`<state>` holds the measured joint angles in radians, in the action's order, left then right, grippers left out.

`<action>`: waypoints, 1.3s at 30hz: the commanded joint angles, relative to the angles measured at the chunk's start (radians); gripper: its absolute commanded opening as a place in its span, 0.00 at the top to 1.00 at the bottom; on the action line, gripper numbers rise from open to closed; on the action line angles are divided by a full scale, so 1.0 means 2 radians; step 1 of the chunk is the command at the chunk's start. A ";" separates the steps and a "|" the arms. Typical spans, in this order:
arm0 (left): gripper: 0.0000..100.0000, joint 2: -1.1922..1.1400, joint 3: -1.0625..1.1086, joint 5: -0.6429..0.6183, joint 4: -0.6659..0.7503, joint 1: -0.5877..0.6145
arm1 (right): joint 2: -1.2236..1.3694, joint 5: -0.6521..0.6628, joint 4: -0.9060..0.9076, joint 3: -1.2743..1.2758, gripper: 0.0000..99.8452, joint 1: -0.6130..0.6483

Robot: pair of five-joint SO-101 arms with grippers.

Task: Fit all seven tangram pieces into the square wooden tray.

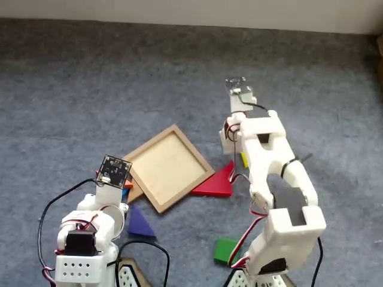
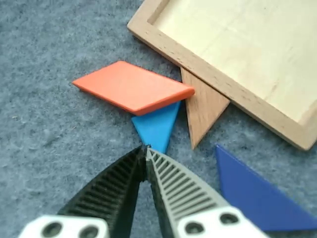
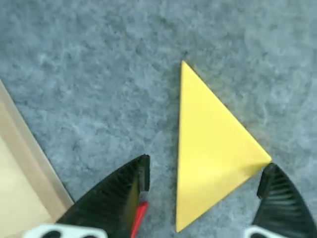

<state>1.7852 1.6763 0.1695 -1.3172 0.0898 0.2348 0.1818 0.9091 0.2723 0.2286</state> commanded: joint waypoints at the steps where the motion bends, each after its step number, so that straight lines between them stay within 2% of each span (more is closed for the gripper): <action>1: 0.99 0.016 0.010 0.004 -0.002 0.004 | 0.011 -0.002 0.004 -0.047 0.66 0.003; 8: 0.99 0.016 0.010 0.004 -0.002 0.004 | 0.039 -0.001 0.004 -0.063 0.66 0.001; 12: 0.99 0.016 0.010 0.004 -0.002 0.004 | 0.040 0.038 0.004 -0.063 0.66 -0.007; 16: 0.99 0.016 0.010 0.004 -0.002 0.004 | 0.040 0.039 0.004 -0.061 0.67 -0.010; 22: 0.99 0.016 0.010 0.004 -0.002 0.004 | 0.041 0.049 0.004 -0.063 0.78 -0.013; 28: 0.99 0.016 0.010 0.004 -0.002 0.004 | 0.041 0.072 0.006 -0.060 0.78 -0.014; 39: 0.99 0.016 0.010 0.004 -0.002 0.004 | 0.040 0.072 0.141 -0.161 0.81 -0.024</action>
<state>1.7852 1.6763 0.1695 -1.3172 0.0898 0.3268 0.3168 1.1377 0.0361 0.1918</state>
